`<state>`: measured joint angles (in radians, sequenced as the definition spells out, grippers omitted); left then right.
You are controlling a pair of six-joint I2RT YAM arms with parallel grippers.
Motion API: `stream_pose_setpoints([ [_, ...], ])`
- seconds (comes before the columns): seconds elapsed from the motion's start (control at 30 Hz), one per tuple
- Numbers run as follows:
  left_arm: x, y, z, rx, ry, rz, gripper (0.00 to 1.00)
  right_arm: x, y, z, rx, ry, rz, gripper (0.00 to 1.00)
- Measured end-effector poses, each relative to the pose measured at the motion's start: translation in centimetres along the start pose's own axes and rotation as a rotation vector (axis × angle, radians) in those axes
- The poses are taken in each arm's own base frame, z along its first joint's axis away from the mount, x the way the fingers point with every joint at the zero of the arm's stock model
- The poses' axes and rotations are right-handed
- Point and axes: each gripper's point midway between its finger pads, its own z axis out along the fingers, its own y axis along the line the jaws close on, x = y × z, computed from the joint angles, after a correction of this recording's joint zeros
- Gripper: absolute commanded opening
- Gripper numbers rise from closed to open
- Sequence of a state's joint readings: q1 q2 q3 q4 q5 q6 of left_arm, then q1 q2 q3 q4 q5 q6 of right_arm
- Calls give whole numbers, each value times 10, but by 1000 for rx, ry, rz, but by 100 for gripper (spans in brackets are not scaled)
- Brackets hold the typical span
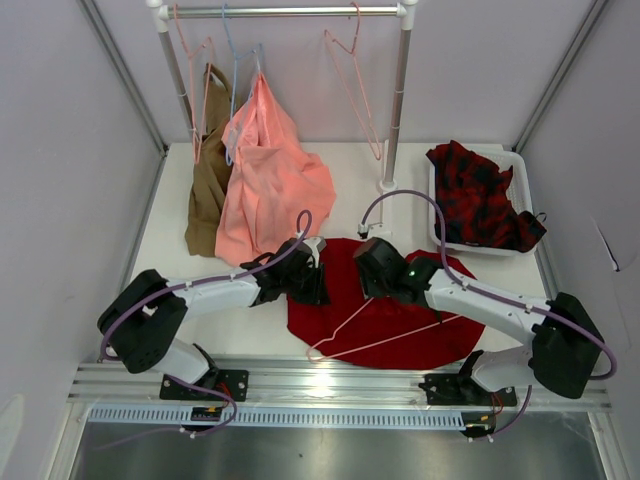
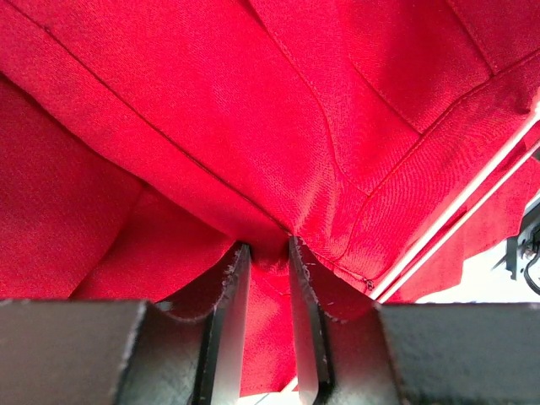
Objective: Place the skirt on the hanger
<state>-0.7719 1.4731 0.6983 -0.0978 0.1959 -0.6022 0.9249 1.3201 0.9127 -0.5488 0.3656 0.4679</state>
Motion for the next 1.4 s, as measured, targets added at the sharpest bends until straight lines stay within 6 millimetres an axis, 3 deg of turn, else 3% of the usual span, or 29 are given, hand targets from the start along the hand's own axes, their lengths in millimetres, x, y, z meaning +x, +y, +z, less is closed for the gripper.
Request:
stream_pose_setpoints([
  [0.27, 0, 0, 0, 1, 1, 0, 27, 5, 1, 19, -5, 32, -18, 38],
  [0.37, 0, 0, 0, 1, 0, 0, 20, 7, 1, 21, -12, 33, -16, 31],
  [0.6, -2, 2, -1, 3, -1, -5, 5, 22, -2, 25, -15, 65, -21, 28],
  [0.67, -3, 2, -1, 5, -1, -4, 0, 26, -3, 26, -14, 72, -23, 19],
  [0.8, -5, 3, -1, 6, -1, -8, 0, 29, -6, 27, -10, 77, -22, 0],
  [1.07, -10, 10, -1, -2, -10, -21, 0, 19, -19, 19, 4, 28, 23, 0],
  [1.4, -19, 32, -7, -21, -29, -49, 0, -5, -45, 11, 54, -62, 113, 0],
])
